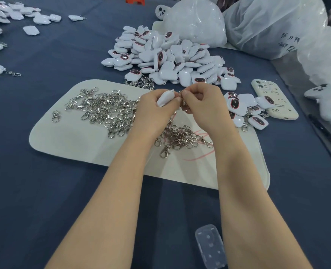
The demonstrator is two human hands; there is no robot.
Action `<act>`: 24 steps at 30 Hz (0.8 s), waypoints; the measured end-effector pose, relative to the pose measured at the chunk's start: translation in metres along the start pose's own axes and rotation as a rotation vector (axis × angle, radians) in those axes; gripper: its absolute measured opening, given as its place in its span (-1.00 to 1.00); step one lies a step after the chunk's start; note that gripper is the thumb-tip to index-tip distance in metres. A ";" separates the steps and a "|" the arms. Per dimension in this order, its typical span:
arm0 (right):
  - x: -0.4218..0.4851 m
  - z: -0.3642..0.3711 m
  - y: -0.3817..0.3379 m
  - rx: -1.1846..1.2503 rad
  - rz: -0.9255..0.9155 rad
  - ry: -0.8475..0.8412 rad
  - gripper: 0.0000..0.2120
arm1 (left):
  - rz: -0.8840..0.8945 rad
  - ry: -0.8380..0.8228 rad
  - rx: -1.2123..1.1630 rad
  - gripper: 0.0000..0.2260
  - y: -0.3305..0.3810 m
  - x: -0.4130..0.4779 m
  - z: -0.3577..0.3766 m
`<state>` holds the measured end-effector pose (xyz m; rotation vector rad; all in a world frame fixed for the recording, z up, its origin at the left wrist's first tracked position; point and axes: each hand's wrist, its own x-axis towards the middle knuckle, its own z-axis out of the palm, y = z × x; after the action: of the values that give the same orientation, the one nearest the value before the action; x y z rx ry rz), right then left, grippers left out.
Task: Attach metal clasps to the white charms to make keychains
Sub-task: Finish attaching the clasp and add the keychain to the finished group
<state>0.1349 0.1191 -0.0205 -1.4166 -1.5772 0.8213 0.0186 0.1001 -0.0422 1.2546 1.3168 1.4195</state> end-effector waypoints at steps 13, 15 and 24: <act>0.001 0.002 0.002 -0.141 -0.108 0.029 -0.93 | 0.064 0.095 0.121 -0.91 -0.001 0.000 0.003; 0.002 0.003 0.003 -0.143 -0.101 0.017 -0.93 | 0.077 0.102 0.145 -0.91 -0.002 0.001 0.003; 0.001 0.003 0.004 -0.087 -0.092 -0.011 -0.95 | 0.089 0.094 0.171 -0.94 -0.003 0.001 0.004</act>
<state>0.1336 0.1207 -0.0254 -1.3916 -1.6907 0.7149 0.0217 0.1023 -0.0450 1.3879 1.4879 1.4682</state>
